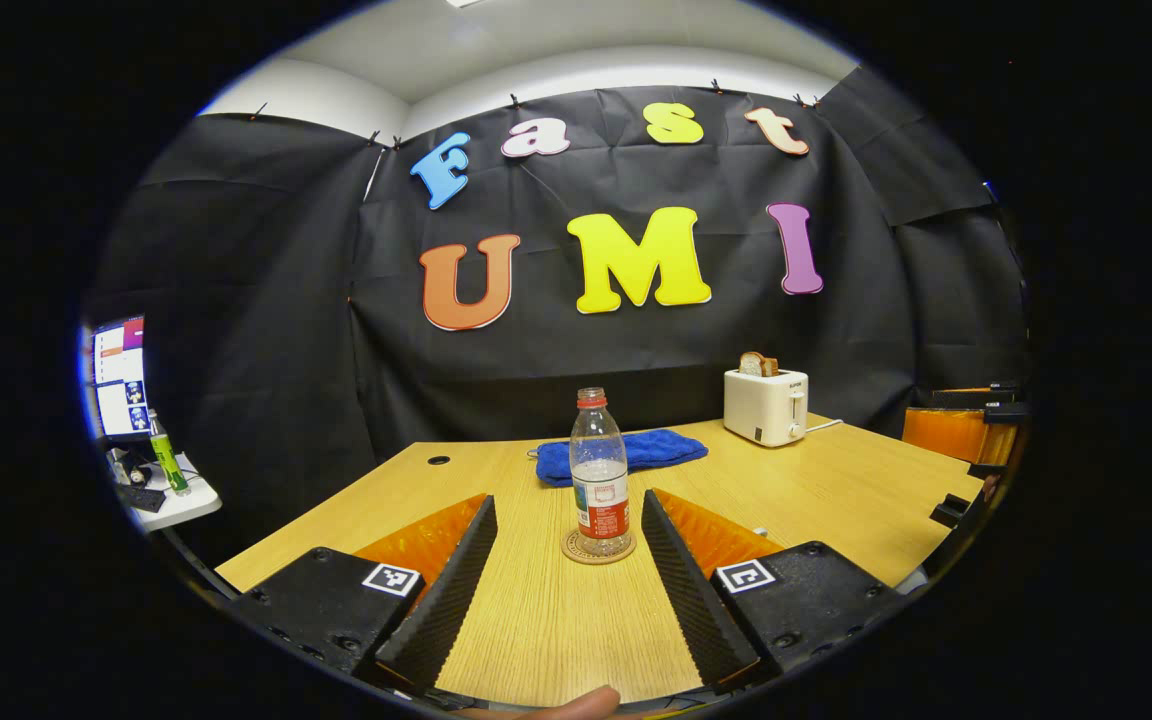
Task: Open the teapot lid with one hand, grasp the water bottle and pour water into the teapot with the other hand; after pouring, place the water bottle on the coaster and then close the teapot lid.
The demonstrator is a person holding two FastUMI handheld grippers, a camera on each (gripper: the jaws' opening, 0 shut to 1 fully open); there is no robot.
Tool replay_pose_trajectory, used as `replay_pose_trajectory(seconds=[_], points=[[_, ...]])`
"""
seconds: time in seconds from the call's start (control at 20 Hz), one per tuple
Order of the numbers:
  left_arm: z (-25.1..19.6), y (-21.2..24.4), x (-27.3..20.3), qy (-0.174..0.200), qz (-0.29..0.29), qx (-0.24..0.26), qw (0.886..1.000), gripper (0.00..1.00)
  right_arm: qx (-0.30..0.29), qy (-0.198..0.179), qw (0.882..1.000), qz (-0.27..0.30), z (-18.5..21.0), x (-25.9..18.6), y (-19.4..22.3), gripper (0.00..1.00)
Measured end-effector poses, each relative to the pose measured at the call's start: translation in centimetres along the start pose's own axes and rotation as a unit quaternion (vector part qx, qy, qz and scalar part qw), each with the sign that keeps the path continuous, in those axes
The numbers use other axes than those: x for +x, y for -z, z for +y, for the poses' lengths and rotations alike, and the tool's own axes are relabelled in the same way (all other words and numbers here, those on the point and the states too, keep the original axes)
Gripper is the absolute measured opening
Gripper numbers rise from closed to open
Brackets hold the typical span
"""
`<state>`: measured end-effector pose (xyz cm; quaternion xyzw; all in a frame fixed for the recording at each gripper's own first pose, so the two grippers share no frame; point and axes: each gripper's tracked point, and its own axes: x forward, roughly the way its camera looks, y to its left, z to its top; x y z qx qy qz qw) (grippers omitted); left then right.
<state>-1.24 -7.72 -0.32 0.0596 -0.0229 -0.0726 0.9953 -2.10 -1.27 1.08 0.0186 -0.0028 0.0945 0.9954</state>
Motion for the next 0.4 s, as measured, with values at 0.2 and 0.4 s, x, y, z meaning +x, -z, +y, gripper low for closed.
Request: replay_pose_trajectory(seconds=[0.2,0.4], points=[[0.4,0.0,0.0,-0.002,0.002,-0.016,1.0,0.92,-0.011,-0.007,1.0,-0.002,0.6,-0.5,0.5,0.95],[0.4,0.0,0.0,-0.002,0.004,-0.018,1.0,0.92,-0.022,-0.011,1.0,0.002,0.8,-0.6,1.1,0.96]])
